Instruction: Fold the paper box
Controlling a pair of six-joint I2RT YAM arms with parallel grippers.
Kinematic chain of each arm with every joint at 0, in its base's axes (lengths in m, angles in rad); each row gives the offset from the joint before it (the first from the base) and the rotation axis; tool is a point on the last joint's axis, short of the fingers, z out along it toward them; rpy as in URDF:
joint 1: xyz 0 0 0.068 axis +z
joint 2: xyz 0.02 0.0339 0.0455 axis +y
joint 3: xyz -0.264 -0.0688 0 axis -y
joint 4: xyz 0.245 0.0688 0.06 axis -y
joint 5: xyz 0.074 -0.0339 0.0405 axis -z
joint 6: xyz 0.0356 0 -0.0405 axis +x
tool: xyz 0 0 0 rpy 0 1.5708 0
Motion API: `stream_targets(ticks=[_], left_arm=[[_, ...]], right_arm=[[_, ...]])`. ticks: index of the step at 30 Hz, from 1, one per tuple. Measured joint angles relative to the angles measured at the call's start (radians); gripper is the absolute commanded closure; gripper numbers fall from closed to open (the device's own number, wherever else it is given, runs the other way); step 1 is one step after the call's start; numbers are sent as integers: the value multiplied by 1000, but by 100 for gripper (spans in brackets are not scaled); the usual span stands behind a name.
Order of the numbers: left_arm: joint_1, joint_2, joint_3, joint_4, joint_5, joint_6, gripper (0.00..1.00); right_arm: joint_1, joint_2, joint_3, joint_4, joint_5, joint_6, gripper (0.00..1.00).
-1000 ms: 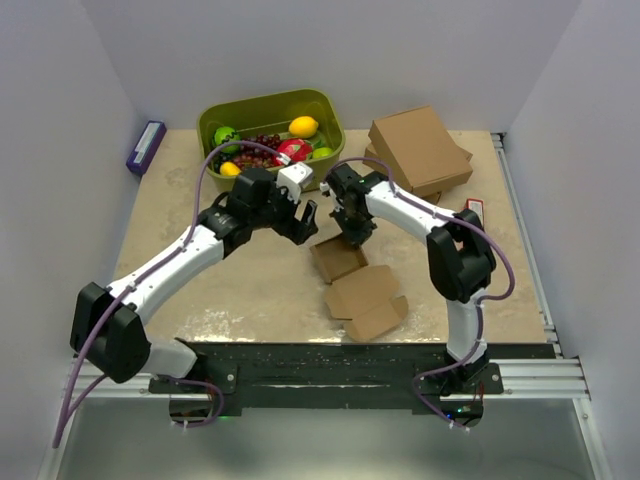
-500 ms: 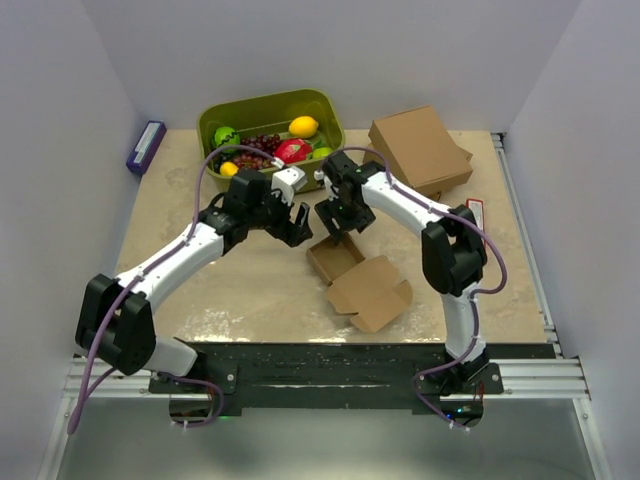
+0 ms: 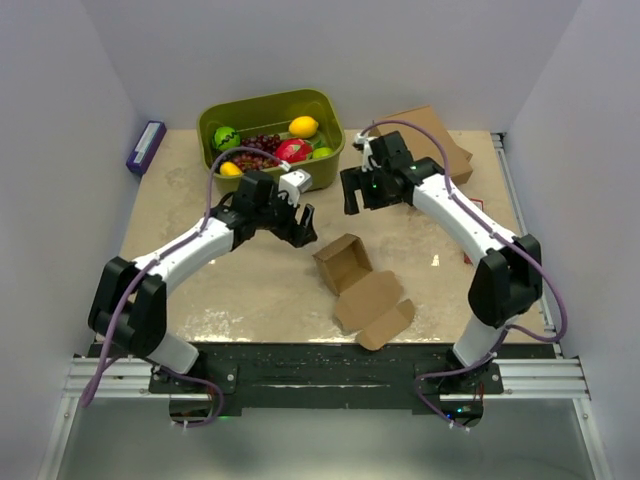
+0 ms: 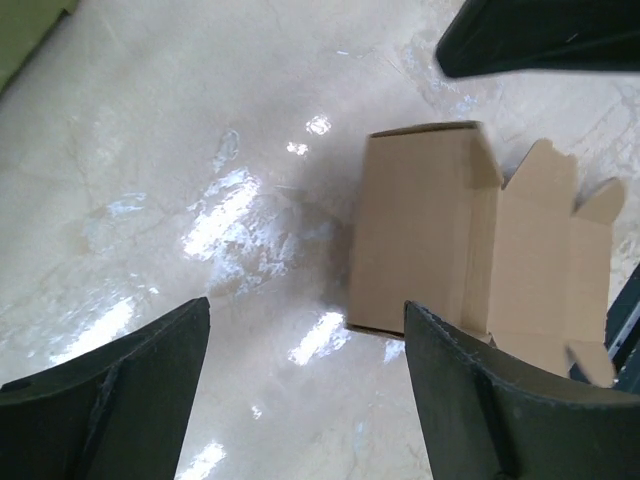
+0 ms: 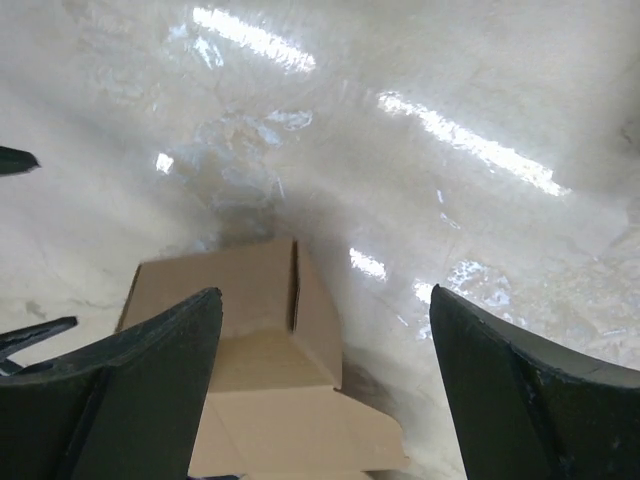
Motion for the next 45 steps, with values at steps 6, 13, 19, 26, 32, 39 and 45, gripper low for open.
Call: stream_targets(ticks=[6, 13, 19, 26, 32, 39, 45], left_arm=[[-19, 100, 45, 15, 19, -14, 21], [-189, 61, 48, 30, -55, 52, 20], [-369, -30, 46, 42, -195, 123, 19], [-475, 41, 93, -3, -390, 163, 18], [-525, 117, 123, -42, -472, 180, 14], [-531, 144, 144, -45, -483, 179, 14], [-532, 169, 147, -42, -460, 176, 14]], right_arm=[[-75, -128, -139, 106, -13, 55, 13], [-135, -286, -271, 156, -1, 106, 13], [-262, -402, -365, 187, 7, 138, 13], [-285, -442, -415, 202, 5, 141, 12], [-290, -454, -438, 209, 3, 141, 12], [-295, -458, -453, 225, -6, 141, 12], [-295, -458, -453, 233, -21, 141, 12]])
